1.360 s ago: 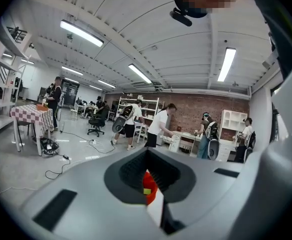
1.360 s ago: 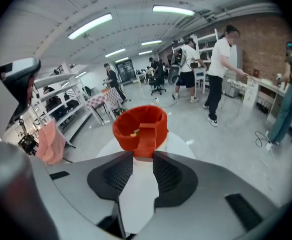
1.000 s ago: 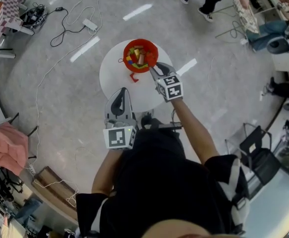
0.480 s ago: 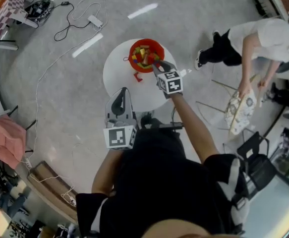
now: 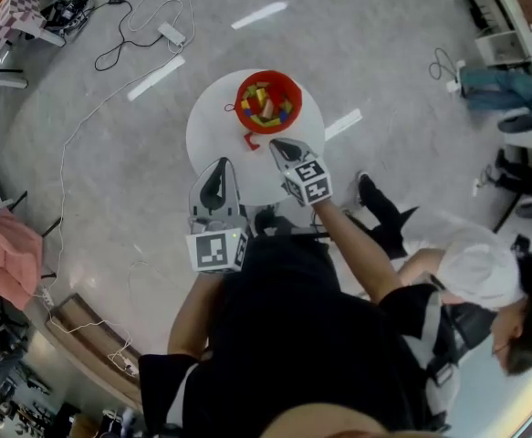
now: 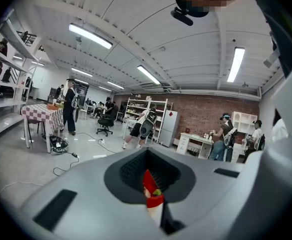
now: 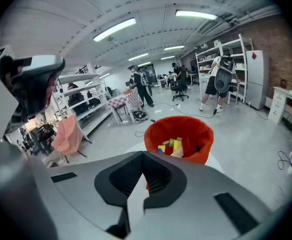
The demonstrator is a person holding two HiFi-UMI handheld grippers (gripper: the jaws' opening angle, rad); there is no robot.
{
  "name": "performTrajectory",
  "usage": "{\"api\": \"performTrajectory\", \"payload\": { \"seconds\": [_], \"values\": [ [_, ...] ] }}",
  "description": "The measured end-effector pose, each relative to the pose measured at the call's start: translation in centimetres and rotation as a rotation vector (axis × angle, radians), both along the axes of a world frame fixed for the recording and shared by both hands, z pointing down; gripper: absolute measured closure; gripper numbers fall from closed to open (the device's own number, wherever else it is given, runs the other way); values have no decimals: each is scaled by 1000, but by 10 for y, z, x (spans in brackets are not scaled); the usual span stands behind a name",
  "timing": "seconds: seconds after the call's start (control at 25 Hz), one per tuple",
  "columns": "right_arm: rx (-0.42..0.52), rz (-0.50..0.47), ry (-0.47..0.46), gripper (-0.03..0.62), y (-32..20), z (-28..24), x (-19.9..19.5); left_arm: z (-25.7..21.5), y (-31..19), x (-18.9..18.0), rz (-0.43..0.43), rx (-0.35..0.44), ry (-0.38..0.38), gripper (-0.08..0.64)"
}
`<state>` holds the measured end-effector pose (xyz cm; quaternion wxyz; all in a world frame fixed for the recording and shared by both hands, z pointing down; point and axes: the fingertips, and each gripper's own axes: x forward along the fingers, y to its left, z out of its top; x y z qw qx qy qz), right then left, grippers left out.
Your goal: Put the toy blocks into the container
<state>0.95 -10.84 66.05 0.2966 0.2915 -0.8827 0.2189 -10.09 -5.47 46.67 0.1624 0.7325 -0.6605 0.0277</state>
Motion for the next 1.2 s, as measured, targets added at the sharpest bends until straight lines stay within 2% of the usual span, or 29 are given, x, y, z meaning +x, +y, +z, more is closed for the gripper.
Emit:
{"api": "performTrajectory", "payload": {
  "seconds": [0.24,0.44,0.52,0.64,0.76,0.84,0.92,1.04,1.2],
  "values": [
    [-146,-101,162,594,34,78,-5,2,-6,-5,-12,-15,30,566],
    [-249,-120,219,592,47,111,-13,11,-5,-8,6,-39,10,566],
    [-260,-118,258,571,46,128,-14,12,-7,-10,2,-43,20,566],
    [-277,-114,304,495,45,150,-15,14,-9,-14,-7,-50,33,566],
    [-317,-106,321,471,47,170,-19,20,-11,-18,6,-60,18,566],
    [-328,-90,348,454,43,182,-18,17,-17,-22,-18,-60,51,566],
    [-338,-76,370,448,41,191,-18,18,-19,-24,-28,-67,63,566],
    [-356,-68,389,445,40,202,-19,30,-15,-26,7,-88,12,566],
    [-377,-57,414,445,41,215,-23,35,-13,-30,-2,-108,28,566]
  ]
}}
